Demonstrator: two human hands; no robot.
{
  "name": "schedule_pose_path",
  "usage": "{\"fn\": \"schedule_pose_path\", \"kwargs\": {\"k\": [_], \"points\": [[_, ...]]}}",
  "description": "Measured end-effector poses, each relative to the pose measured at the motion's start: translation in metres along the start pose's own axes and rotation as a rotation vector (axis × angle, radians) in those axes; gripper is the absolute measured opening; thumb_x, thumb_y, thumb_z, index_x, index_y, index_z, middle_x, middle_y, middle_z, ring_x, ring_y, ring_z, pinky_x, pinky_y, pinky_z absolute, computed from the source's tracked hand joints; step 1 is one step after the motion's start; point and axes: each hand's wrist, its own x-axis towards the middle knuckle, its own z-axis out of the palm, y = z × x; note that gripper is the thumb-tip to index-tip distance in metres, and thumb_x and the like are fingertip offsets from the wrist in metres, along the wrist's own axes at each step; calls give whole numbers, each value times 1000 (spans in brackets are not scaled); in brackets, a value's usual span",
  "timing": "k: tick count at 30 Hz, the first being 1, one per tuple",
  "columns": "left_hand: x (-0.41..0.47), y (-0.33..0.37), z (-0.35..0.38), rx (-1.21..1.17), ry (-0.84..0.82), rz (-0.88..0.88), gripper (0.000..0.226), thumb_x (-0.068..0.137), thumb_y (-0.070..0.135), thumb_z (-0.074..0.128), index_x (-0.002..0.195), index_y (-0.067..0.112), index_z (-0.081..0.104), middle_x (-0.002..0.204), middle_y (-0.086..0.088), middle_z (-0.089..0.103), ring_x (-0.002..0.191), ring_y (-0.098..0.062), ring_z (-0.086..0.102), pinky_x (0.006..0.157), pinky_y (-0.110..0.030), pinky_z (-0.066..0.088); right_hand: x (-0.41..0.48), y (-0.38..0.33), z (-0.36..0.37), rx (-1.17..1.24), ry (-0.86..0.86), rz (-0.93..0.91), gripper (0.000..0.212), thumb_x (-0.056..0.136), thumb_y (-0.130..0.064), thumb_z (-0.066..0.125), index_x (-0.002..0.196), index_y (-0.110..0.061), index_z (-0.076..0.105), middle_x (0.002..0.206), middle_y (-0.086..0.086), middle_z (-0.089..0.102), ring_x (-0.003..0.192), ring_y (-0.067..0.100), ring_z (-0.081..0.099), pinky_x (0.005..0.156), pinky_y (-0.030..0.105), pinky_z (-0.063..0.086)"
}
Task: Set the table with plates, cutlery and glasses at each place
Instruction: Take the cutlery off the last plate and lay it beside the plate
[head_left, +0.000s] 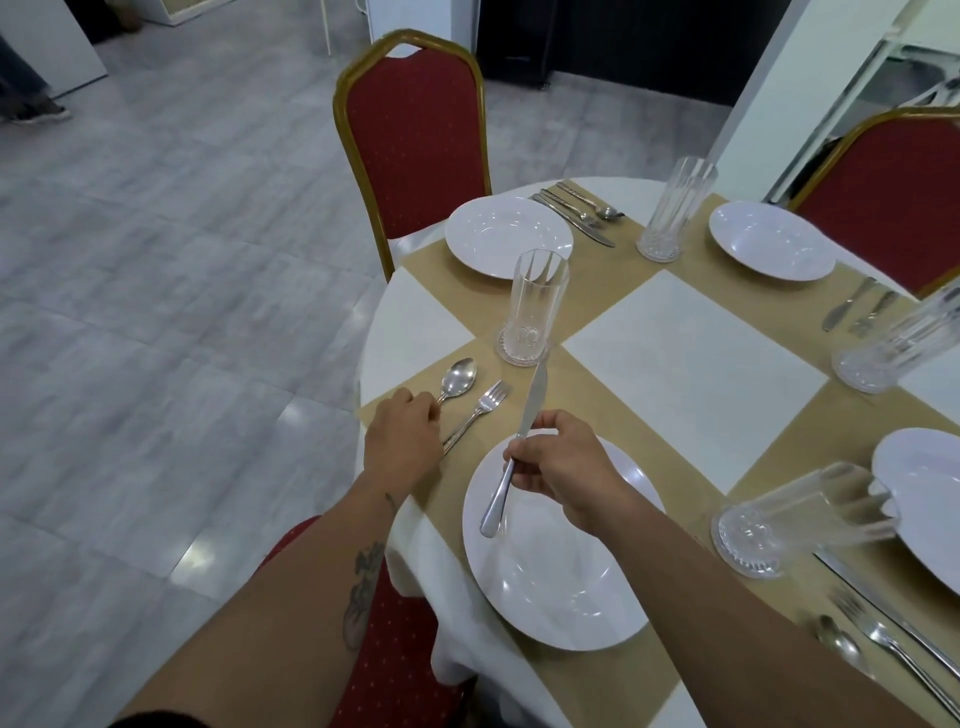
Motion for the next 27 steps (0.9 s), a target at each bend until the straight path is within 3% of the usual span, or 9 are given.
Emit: {"fn": "schedule_pose_path", "kwargs": {"k": [5, 8, 10, 19, 24, 27], "points": [[23, -11, -7, 17, 25, -22, 19, 85, 7, 50, 92, 19, 63, 96, 0, 52, 94, -25, 54, 70, -30, 40, 1, 0, -4, -21, 5, -3, 25, 86, 2, 67, 106, -8, 56, 104, 26, 70, 76, 25, 67, 65, 30, 59], [41, -18, -15, -49, -31, -31, 29, 82, 3, 53, 102, 21, 65, 104, -1, 57, 101, -23, 58, 78, -32, 47, 3, 1, -9, -33, 20, -6, 24, 86, 2, 67, 104, -10, 57, 108, 26, 69, 77, 26, 68, 67, 31, 60], [49, -21, -19, -54, -66, -38, 35, 82, 1, 53, 108, 19, 68, 108, -2, 60, 102, -21, 59, 78, -28, 44, 4, 1, -11, -35, 32, -4, 23, 86, 1, 67, 103, -10, 57, 109, 26, 69, 80, 27, 69, 67, 32, 59], [47, -21, -19, -36, -126, 53, 33, 85, -1, 54, 105, 21, 70, 102, -1, 62, 98, -19, 60, 82, -30, 49, 6, 0, -5, -44, 28, 16, 25, 86, 2, 66, 106, -10, 56, 110, 29, 68, 79, 26, 67, 69, 33, 61], [36, -8, -21, -4, -55, 130, 21, 83, 17, 57, 102, 21, 65, 102, 0, 56, 98, -21, 55, 84, -36, 50, 7, -1, -3, -43, 43, 31, 27, 87, 1, 67, 108, -11, 55, 110, 26, 68, 79, 26, 68, 67, 31, 61], [16, 9, -16, 18, -112, 155, 19, 81, 30, 61, 98, 23, 61, 99, 4, 57, 95, -19, 54, 81, -34, 48, 9, -3, 1, -35, 48, 26, 28, 87, 3, 66, 109, -9, 54, 109, 28, 69, 76, 26, 68, 67, 32, 61]]}}
